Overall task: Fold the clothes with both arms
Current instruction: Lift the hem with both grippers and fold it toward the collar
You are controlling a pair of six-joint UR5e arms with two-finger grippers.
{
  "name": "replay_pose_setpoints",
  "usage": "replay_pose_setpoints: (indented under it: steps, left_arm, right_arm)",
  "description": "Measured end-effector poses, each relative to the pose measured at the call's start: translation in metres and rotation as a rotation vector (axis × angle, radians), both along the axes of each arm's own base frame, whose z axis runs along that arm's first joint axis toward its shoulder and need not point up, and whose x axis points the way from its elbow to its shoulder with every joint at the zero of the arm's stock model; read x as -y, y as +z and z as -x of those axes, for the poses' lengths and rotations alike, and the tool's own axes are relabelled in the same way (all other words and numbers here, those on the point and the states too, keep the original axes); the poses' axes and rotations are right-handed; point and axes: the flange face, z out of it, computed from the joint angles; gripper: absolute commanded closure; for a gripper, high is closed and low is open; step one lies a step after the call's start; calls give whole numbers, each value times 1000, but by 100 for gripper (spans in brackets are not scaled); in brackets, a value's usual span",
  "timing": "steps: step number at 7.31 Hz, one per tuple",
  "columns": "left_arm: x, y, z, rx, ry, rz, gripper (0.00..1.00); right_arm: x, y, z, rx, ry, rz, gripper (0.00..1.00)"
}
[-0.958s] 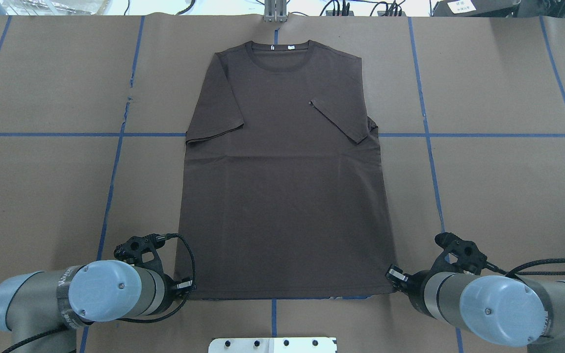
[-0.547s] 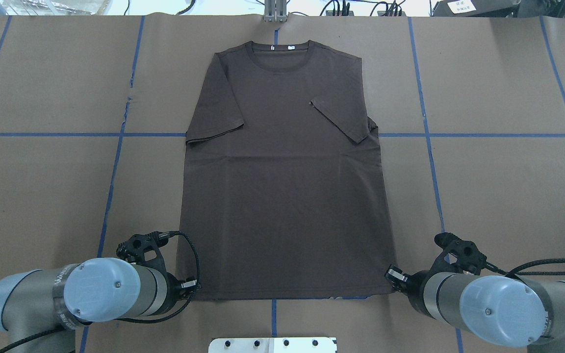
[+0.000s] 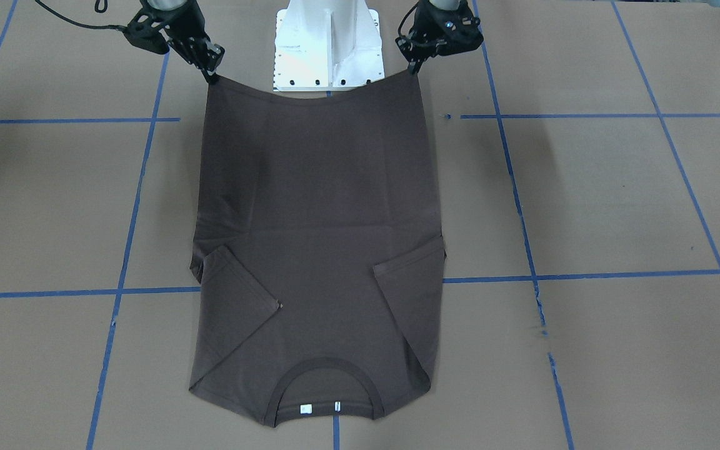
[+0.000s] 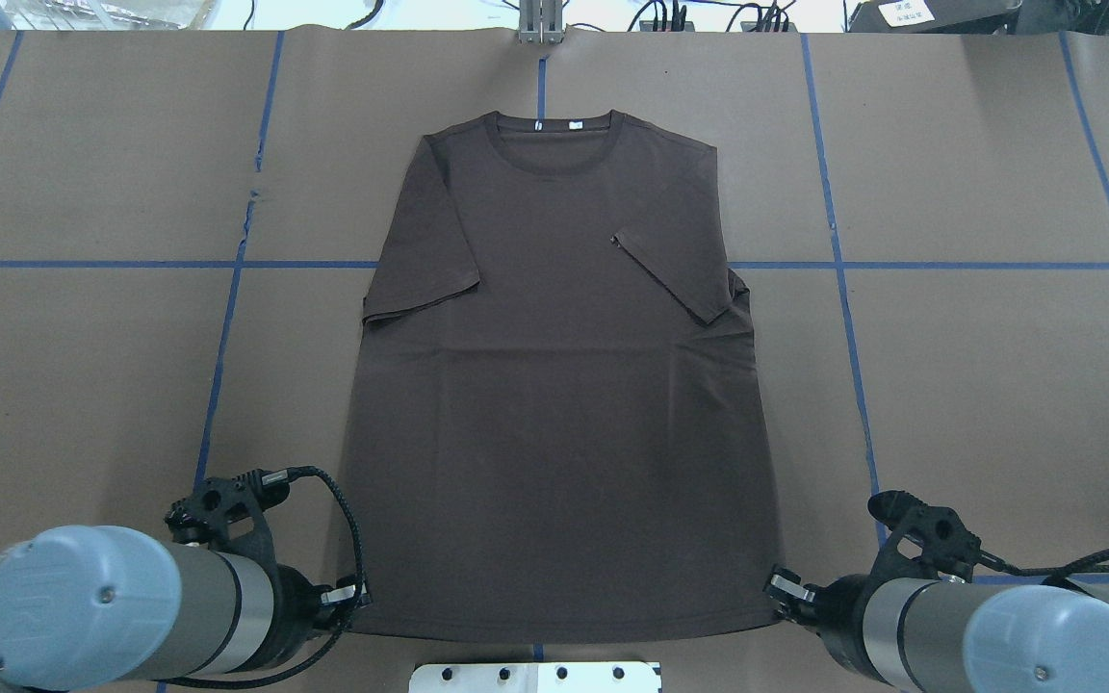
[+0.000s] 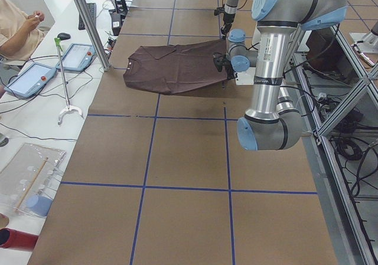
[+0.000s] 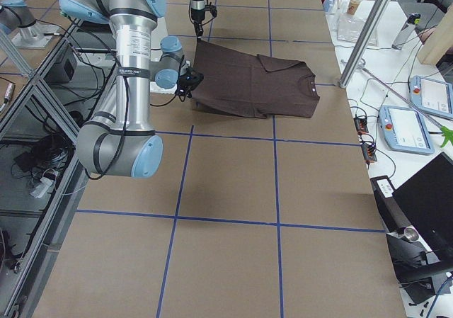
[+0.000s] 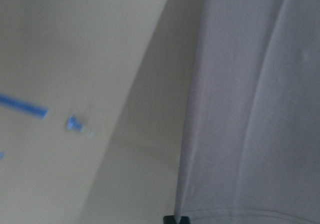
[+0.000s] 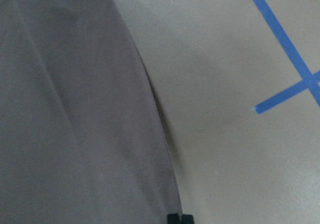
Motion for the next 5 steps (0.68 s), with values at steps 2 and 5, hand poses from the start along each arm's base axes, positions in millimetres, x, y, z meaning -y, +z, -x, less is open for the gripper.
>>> replay_pose_setpoints:
  steps: [2, 5]
  left_arm:
    - [-5, -12, 28, -1, 3, 37, 100]
    - [82, -8, 8, 40, -85, -86, 100]
  right_arm:
    - [10, -25, -34, 54, 26, -3, 100]
    - [97, -31, -20, 55, 104, -109, 100]
